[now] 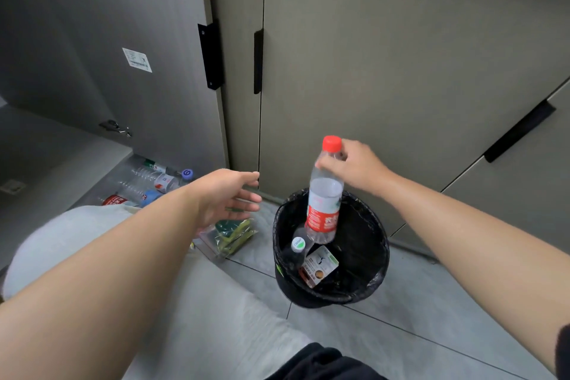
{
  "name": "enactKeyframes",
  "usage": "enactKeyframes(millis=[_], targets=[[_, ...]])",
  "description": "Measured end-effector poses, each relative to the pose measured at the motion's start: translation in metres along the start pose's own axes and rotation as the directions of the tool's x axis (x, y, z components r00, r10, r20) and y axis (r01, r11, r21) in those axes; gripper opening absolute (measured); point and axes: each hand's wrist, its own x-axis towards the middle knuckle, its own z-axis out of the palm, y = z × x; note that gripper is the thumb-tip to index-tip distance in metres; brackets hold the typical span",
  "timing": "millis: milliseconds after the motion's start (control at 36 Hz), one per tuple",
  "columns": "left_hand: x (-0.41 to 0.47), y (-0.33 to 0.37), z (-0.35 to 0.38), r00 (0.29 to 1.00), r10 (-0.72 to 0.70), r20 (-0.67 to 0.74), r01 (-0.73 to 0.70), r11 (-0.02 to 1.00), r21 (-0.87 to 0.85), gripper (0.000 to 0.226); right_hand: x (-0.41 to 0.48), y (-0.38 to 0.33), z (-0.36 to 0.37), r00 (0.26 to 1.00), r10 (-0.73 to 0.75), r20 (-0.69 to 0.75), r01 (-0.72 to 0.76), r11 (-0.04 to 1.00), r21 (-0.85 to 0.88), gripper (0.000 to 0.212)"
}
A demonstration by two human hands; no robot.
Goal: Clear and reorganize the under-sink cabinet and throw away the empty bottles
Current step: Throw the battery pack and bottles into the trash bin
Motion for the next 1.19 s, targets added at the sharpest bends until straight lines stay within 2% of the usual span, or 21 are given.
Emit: enactKeyframes(millis=[56, 167, 278, 361, 500, 611, 750, 833, 917, 1000, 1083, 1194], targets=[[0.001, -0.001, -0.001, 1.000, 0.004, -0.025, -0.005, 1.000, -0.022, 0.032, -0.006, 0.019, 0.012, 0.997, 0.028, 0.069, -0.019, 0.992, -0.127, 0.054], [0.002, -0.003, -0.002, 0.999, -0.003, -0.037, 0.002, 1.000, -0.031, 0.030, -0.021, 0.051, 0.042, 0.973, 0.027, 0.229, 0.034, 0.965, -0.259, 0.049], [0.002, -0.003, -0.003, 0.999, -0.014, -0.045, 0.013, 1.000, -0.011, 0.028, -0.040, 0.069, 0.070, 0.912, 0.071, 0.403, 0.064, 0.947, -0.313, 0.034], [0.001, -0.002, -0.003, 0.999, -0.014, -0.053, 0.013, 1.000, -0.006, 0.028, -0.054, 0.078, 0.091, 0.882, 0.150, 0.446, 0.015, 0.938, -0.346, 0.039], [0.001, -0.003, -0.004, 0.998, -0.012, -0.058, 0.012, 1.000, 0.001, 0.027, -0.069, 0.084, 0.117, 0.815, 0.252, 0.522, -0.098, 0.948, -0.304, 0.034], [0.001, -0.003, -0.004, 0.998, -0.010, -0.061, 0.010, 1.000, 0.005, 0.025, -0.074, 0.087, 0.130, 0.778, 0.275, 0.565, -0.102, 0.942, -0.319, 0.030], [0.002, -0.004, -0.007, 0.998, 0.001, -0.071, -0.001, 1.000, -0.004, 0.025, -0.072, 0.088, 0.137, 0.701, 0.323, 0.636, -0.190, 0.944, -0.270, 0.045], [0.002, -0.004, -0.010, 0.997, 0.016, -0.080, -0.016, 1.000, -0.007, 0.025, -0.063, 0.079, 0.132, 0.669, 0.340, 0.661, -0.102, 0.923, -0.371, 0.046], [0.000, -0.002, -0.018, 0.994, 0.034, -0.102, -0.037, 0.999, -0.024, 0.025, -0.046, 0.057, 0.120, 0.643, 0.357, 0.677, 0.040, 0.868, -0.495, 0.037], [-0.004, 0.003, -0.033, 0.992, 0.042, -0.118, -0.044, 0.999, -0.016, 0.025, -0.024, 0.020, 0.104, 0.618, 0.342, 0.708, 0.134, 0.841, -0.523, 0.025], [-0.010, 0.011, -0.060, 0.993, 0.032, -0.113, -0.026, 0.998, 0.050, 0.026, -0.002, -0.028, 0.093, 0.622, 0.230, 0.748, 0.269, 0.835, -0.481, 0.020], [-0.016, 0.012, -0.118, 0.984, 0.029, -0.174, -0.012, 0.995, 0.101, 0.026, 0.024, -0.091, 0.104, 0.658, -0.051, 0.752, 0.403, 0.867, -0.294, 0.020]])
